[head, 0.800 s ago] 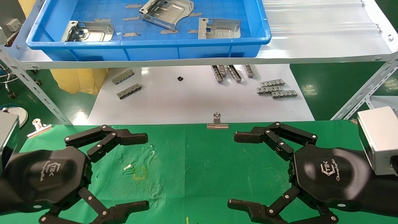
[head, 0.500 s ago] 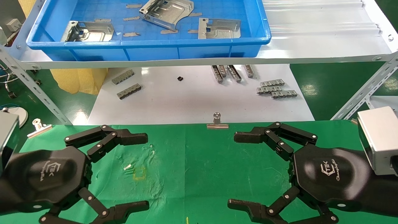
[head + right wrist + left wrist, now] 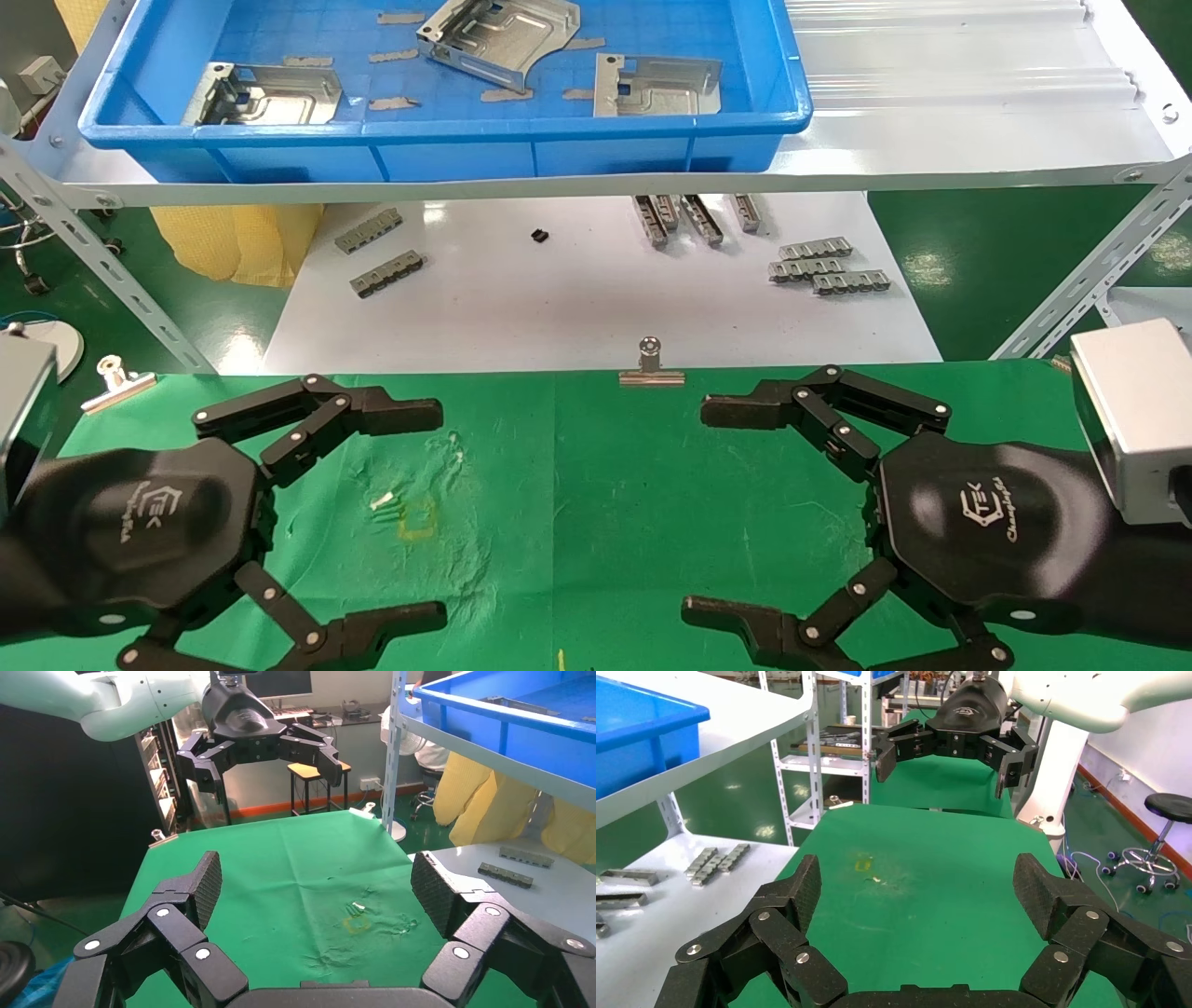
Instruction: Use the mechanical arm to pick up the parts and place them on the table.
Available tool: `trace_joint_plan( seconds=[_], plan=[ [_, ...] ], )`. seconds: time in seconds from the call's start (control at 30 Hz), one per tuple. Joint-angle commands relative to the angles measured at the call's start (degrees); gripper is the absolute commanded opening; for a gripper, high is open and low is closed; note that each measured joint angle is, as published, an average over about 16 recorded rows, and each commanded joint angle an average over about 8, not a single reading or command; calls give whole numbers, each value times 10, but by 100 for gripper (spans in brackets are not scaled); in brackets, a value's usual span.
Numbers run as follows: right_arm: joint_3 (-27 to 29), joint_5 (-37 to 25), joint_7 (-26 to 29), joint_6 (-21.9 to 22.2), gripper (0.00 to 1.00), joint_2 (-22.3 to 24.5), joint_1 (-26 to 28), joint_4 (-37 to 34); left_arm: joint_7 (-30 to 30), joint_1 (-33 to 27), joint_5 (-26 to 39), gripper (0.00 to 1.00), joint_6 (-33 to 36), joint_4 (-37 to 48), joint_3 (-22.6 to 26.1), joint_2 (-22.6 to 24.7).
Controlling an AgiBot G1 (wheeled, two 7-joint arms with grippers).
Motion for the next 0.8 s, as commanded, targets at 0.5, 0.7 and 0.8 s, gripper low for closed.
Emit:
trace_joint_plan(
  seconds=[0.5, 0.7, 0.8],
  plan=[
    [0, 0, 0, 0, 50, 0, 0, 0, 0, 0, 0, 100, 0, 0, 0, 0],
    [0, 0, 0, 0, 0, 0, 0, 0, 0, 0, 0, 100, 0, 0, 0, 0],
    [0, 0, 0, 0, 0, 0, 0, 0, 0, 0, 0, 100, 0, 0, 0, 0]
  ],
)
